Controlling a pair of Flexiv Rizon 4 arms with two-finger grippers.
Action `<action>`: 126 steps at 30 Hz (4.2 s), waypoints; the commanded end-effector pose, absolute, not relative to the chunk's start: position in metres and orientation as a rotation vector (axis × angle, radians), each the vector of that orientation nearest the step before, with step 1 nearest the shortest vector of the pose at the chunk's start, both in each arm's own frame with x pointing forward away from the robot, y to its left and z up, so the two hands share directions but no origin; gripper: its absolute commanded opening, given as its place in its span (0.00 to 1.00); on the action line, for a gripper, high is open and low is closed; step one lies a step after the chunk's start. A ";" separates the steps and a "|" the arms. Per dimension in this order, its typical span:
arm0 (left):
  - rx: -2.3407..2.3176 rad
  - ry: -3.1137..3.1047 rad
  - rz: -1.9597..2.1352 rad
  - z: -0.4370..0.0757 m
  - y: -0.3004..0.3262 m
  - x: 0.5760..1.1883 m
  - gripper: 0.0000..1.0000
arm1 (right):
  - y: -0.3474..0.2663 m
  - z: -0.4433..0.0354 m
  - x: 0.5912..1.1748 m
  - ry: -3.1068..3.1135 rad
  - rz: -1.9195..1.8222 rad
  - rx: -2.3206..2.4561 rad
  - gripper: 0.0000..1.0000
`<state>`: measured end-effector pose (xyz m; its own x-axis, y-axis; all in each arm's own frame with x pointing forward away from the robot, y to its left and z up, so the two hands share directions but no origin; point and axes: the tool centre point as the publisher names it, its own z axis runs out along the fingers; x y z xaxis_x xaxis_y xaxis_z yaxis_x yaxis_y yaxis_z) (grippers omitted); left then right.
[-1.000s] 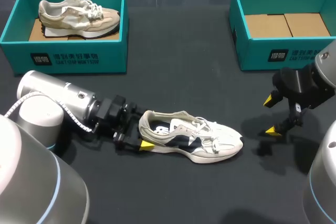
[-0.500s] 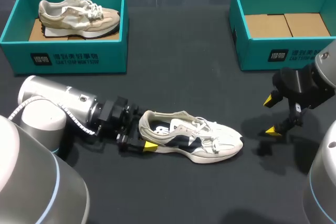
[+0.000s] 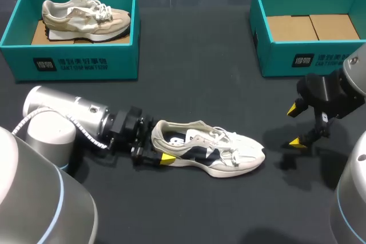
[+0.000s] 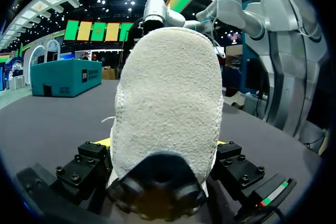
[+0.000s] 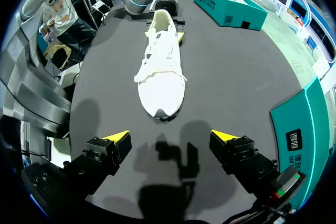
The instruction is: Take the shoe out of the shoebox, open the shoe tongue, remove and reinsert the insole, then place the shoe into the shoebox
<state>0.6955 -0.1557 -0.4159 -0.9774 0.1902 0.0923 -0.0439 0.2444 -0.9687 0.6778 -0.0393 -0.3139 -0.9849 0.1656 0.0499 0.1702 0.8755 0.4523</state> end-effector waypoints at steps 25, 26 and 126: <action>-0.029 -2.396 1.844 -0.417 -0.151 0.692 0.00 | -0.039 -0.314 0.677 -3.036 -0.728 -0.274 1.00; -0.029 -2.396 1.844 -0.417 -0.151 0.692 0.00 | -0.039 -0.314 0.677 -3.036 -0.728 -0.274 1.00; -0.029 -2.396 1.844 -0.417 -0.151 0.692 0.00 | 0.215 -0.309 0.675 -2.418 0.354 -2.510 1.00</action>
